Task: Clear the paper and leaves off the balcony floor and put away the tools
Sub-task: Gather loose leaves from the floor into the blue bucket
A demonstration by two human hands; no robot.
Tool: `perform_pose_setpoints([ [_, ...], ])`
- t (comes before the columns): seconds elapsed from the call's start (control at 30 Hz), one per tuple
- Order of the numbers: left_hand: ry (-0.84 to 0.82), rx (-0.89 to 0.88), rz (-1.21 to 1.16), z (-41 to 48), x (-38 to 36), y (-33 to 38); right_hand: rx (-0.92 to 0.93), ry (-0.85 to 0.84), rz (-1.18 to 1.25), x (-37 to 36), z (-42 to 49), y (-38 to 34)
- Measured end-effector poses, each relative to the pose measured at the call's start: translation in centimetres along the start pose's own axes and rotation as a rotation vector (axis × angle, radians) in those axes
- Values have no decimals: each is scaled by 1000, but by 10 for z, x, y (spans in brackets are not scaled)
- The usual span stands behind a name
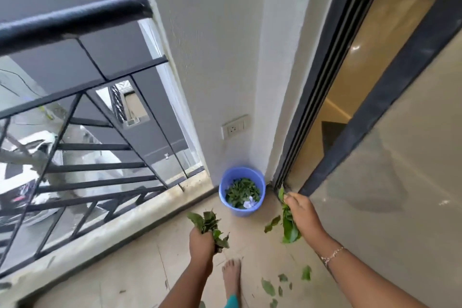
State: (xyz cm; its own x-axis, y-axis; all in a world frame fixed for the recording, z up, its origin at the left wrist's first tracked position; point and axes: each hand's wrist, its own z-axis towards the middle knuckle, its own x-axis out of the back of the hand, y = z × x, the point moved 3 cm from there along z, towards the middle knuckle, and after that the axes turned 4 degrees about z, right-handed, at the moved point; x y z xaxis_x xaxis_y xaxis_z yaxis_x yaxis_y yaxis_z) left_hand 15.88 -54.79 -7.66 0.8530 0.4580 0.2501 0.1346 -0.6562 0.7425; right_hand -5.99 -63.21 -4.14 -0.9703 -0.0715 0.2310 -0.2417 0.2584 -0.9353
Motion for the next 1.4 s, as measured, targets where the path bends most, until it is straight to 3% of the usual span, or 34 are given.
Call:
perform_pose_setpoints([
  [0.27, -81, 56, 167, 128, -40, 45, -119, 70, -2, -57, 132, 46],
  [0.67, -69, 114, 227, 272, -111, -8, -442, 136, 60, -128, 273, 208],
  [0.83, -37, 163, 199, 296, -117, -39, -545, 16, 94, -150, 294, 252],
  [1.1, -59, 240, 173, 307, -128, -54, -762, -17, 337, -144, 298, 246],
  [1.4, -128, 243, 252, 324, -159, -45, -791, -60, 370, -132, 301, 253],
])
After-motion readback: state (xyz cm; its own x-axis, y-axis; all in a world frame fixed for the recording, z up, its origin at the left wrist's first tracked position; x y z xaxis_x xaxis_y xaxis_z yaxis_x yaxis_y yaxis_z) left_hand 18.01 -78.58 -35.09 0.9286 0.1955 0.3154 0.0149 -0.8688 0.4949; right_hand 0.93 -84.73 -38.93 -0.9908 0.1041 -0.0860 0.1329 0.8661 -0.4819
